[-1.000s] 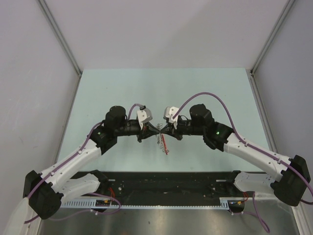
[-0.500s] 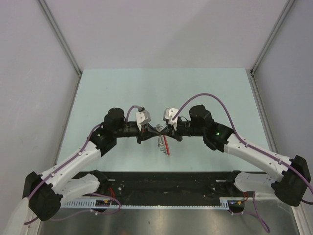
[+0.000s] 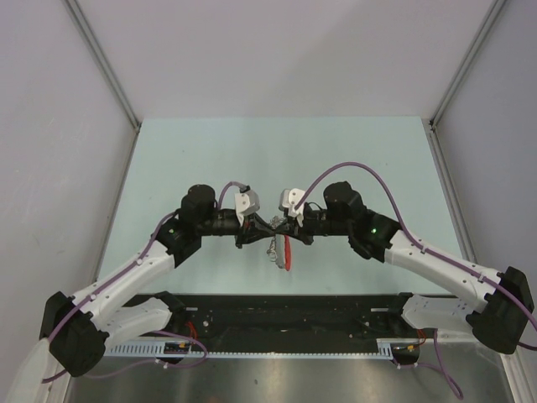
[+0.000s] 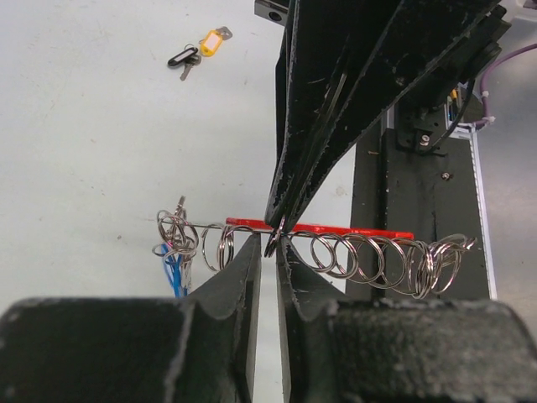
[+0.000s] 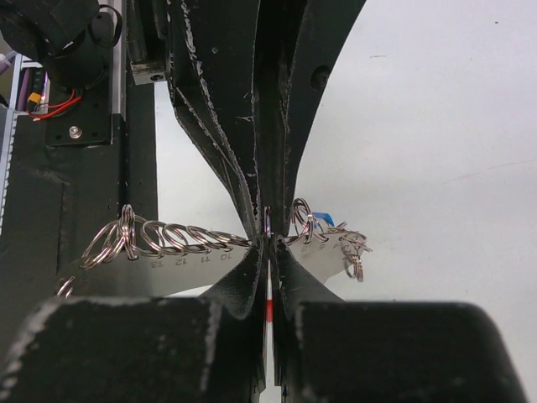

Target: Put the keys on the keyring

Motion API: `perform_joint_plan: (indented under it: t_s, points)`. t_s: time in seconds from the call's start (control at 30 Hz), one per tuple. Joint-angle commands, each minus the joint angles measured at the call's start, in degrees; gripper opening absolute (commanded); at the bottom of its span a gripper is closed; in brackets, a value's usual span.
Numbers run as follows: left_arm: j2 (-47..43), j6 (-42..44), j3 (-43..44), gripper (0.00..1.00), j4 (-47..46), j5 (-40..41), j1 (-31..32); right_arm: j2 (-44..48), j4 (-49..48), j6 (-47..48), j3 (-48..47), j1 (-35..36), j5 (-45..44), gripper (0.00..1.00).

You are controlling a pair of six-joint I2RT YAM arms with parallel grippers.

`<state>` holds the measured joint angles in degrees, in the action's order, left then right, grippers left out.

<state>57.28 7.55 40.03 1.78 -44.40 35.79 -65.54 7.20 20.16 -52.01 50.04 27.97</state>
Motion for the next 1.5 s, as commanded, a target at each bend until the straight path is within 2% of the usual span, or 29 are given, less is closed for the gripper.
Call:
perform_joint_plan:
  t_s: [0.0,0.2,0.3,0.4,0.43,0.47,0.5,0.6,0.67,0.7,0.8,0.87,0.9,1.33,1.4,1.47]
  points:
    - [0.2,0.62,1.19,0.16,-2.66,-4.99,1.39,0.5,-4.31,0.93,-1.16,1.29,3.06,0.0]
    - [-0.76,0.54,0.84,0.01,-3.71,-4.47,1.47,0.23,-3.6,1.11,-1.6,1.37,2.8,0.0]
    - [-1.82,-0.25,0.05,0.0,-4.85,-2.27,1.47,0.32,-3.16,0.76,-1.69,1.55,1.92,0.0]
    - [-2.96,-1.57,-0.83,0.0,-5.91,0.19,1.47,1.28,-3.6,-1.52,-1.69,1.55,-1.05,0.15]
    - [-3.31,-1.84,-1.18,0.0,-5.91,0.72,1.47,1.81,-3.86,-2.31,-1.69,1.2,-2.2,0.26]
    - [-3.92,-2.45,-1.44,0.0,-6.0,1.33,1.47,2.34,-3.77,-2.84,-1.69,0.94,-3.08,0.3]
    - [-4.27,-2.8,-2.23,0.0,-6.17,1.77,1.47,3.56,-3.95,-4.76,-1.69,0.59,-5.09,0.39]
    - [-5.76,-3.51,-3.29,0.0,-6.53,2.12,1.47,5.41,-4.13,-8.02,-1.69,-1.52,-9.67,0.54]
    - [-6.56,-4.21,-3.64,0.0,-6.62,3.35,1.47,7.17,-3.78,-12.33,-1.69,-3.88,-11.96,0.61]
    - [-7.43,-4.21,-3.99,0.0,-6.53,3.71,1.47,7.61,-3.43,-13.56,-1.61,-4.77,-12.14,0.7]
    - [-8.58,-3.6,-4.52,0.0,-6.27,4.5,1.56,9.55,-1.67,-18.31,-1.61,-8.37,-12.85,0.85]
    - [-9.55,-2.46,-4.52,0.0,-5.74,4.94,1.47,10.52,0.34,-19.9,-1.69,-9.69,-13.98,0.91]
    - [-9.73,-2.19,-4.52,0.0,-5.3,5.03,1.47,10.78,1.14,-21.03,-1.61,-10.74,-14.34,0.98]
    - [-9.9,3.69,-1.63,0.0,2.43,7.93,1.47,8.33,13.62,-30.7,-1.25,-19.62,-25.85,1.0]
    - [-9.03,4.57,-0.84,0.0,4.19,8.45,1.47,6.92,17.22,-32.2,-1.25,-21.99,-30.32,1.0]
    - [-8.59,5.54,-0.31,0.0,5.24,8.46,1.47,4.2,20.81,-34.75,-1.25,-26.28,-31.13,1.0]
